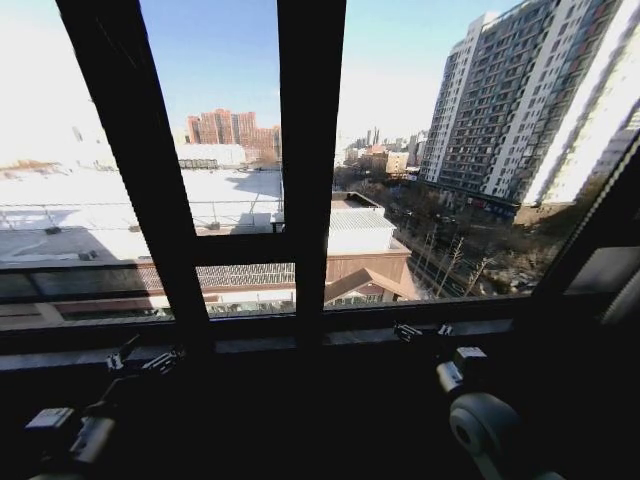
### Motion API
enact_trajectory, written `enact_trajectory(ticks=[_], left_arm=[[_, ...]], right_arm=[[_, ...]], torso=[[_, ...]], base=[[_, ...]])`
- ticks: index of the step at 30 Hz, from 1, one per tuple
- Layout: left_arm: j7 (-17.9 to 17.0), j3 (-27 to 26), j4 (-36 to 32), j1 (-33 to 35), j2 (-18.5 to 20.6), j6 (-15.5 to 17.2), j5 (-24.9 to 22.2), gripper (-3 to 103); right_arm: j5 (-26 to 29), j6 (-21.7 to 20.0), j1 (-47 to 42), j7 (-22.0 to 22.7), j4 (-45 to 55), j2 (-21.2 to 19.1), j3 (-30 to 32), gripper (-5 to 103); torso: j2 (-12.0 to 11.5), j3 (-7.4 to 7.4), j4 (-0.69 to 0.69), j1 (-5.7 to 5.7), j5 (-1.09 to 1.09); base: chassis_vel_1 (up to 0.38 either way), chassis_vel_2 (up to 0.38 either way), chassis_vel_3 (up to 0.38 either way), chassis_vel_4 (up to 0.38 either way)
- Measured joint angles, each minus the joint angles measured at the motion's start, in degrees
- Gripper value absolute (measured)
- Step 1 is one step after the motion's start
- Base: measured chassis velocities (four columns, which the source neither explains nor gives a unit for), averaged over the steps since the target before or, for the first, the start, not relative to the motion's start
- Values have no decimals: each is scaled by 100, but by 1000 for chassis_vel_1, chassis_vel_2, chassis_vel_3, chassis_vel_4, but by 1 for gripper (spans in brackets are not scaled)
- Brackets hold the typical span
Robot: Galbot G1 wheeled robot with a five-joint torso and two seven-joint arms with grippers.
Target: Open the curtains by pulling them apart, changing their state from closed to fully open.
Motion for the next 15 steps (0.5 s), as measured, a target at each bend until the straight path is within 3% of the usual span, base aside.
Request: enact_trajectory(ticks=[7,11,15], left_arm=[[2,-10,-28,10,0,-12,0,100],[3,6,-31,14,-5,-20,2,100],[3,12,-31,16,-4,-26,10,100]], right_arm=[[-19,37,-42,-1,47,-1,22,100],[-66,41,-74,-6,53,-1,31,100],[-159,91,-104,-25,51,8,41,100]], torso=[[-1,1,1,3,4],[-1,0,0,2,3],[-1,0,0,3,-3]], base=[[11,-340,3,367],[207,-294,-141,297],[335,-292,-323,287]])
